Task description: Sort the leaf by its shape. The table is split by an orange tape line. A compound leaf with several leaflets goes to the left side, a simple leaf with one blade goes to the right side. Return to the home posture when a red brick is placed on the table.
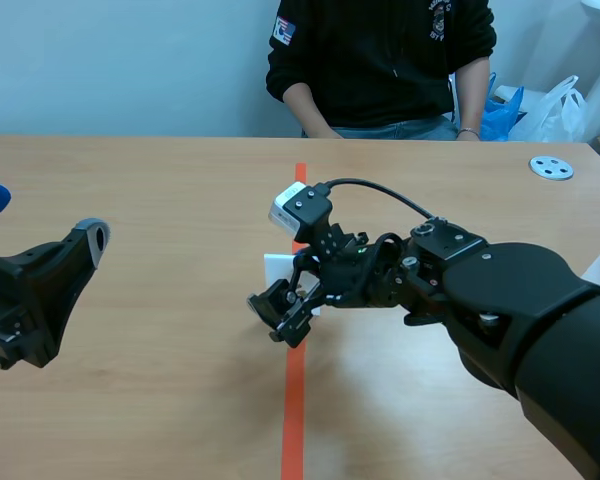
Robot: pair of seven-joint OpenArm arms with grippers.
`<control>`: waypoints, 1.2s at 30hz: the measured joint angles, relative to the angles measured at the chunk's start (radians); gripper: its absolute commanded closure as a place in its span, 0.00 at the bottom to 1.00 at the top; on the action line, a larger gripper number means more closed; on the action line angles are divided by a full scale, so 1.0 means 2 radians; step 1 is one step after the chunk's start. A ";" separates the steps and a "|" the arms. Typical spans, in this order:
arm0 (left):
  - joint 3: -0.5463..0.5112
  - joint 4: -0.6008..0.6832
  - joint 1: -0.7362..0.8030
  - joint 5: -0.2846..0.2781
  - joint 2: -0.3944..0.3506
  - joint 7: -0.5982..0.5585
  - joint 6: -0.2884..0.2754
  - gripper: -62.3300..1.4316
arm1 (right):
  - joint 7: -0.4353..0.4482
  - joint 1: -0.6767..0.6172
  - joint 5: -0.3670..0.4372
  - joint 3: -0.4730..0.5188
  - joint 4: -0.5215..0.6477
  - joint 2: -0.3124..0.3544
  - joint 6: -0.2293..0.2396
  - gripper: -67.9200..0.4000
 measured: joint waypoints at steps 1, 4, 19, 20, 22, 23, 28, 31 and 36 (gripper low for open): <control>0.000 0.000 0.000 0.000 0.000 0.000 0.000 0.08 | 0.000 0.000 0.000 0.000 0.000 0.000 -0.007 0.52; 0.000 0.000 0.000 0.000 0.000 0.000 0.000 0.08 | 0.000 0.000 0.000 0.000 0.000 0.001 -0.014 0.61; 0.000 0.000 0.000 0.000 0.000 0.000 0.000 0.08 | -0.008 0.000 0.000 0.000 0.000 0.005 -0.047 0.82; 0.000 0.000 0.000 0.000 0.000 0.000 0.000 0.08 | -0.008 0.000 0.000 0.000 0.000 0.005 -0.047 0.82; 0.000 0.000 0.000 0.000 0.000 0.000 0.000 0.08 | -0.010 -0.002 0.000 0.000 0.000 0.005 -0.047 0.85; 0.000 0.000 0.000 0.000 0.000 0.000 0.000 0.08 | -0.009 -0.002 0.000 0.000 0.000 0.005 -0.047 0.87; 0.000 0.000 0.000 0.000 0.000 0.000 0.000 0.08 | -0.009 -0.004 0.000 0.000 0.000 0.005 -0.055 0.88; 0.000 0.000 0.000 0.000 0.000 0.000 0.000 0.08 | -0.009 -0.004 0.000 0.000 0.000 0.005 -0.056 0.88; 0.000 0.000 0.000 0.000 0.000 0.000 0.000 0.08 | -0.008 -0.004 0.000 0.000 0.000 0.005 -0.062 0.93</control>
